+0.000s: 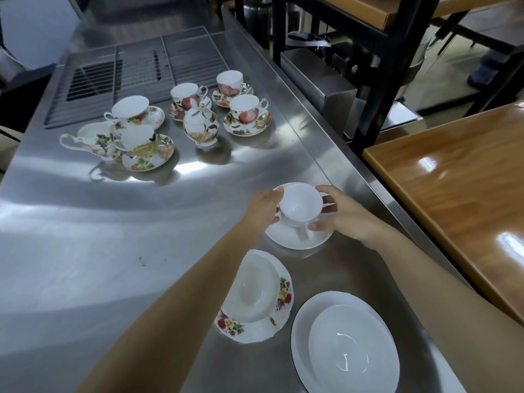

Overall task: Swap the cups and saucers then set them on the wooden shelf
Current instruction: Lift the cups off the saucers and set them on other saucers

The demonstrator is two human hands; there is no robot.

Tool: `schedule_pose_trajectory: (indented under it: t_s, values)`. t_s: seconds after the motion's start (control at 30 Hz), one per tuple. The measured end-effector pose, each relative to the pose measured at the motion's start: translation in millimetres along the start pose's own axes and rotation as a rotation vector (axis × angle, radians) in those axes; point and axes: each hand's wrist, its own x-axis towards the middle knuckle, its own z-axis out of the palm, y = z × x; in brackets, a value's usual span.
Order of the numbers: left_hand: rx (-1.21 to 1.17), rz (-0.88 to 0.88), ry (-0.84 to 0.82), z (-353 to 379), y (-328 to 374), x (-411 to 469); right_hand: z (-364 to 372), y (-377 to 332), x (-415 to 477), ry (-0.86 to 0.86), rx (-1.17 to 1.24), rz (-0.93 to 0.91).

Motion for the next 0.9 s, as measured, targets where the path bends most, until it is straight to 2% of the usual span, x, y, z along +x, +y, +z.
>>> schedule_pose_trajectory:
  t_s: [0.1,0.17,0.3,0.37,0.43,0.5,0.57,0.63,0.9]
  values:
    - [-0.035,-0.009,-0.007,2,4,-4,3,-1,0,0.04,-0.034,-0.007]
    - [0.029,0.001,0.018,2,3,-2,5,-1,1,0.089,-0.064,-0.018]
    - [0.196,0.06,0.173,-9,-2,4,8,6,-1,0.355,-0.188,-0.016]
    - [0.331,0.057,0.222,-16,-8,11,10,11,-4,0.428,-0.234,0.036]
    - [0.402,-0.004,0.191,-21,-13,15,12,13,-5,0.422,-0.23,0.115]
    - [0.382,-0.04,0.127,-22,-8,10,12,13,-4,0.373,-0.093,0.208]
    - [0.252,-0.068,0.073,-22,-3,6,12,11,-2,0.317,0.159,0.274]
    - [0.136,-0.11,0.021,-20,-1,3,10,9,-2,0.264,0.294,0.308]
    - [0.025,-0.128,-0.051,-20,-1,-3,8,7,-3,0.178,0.392,0.33]
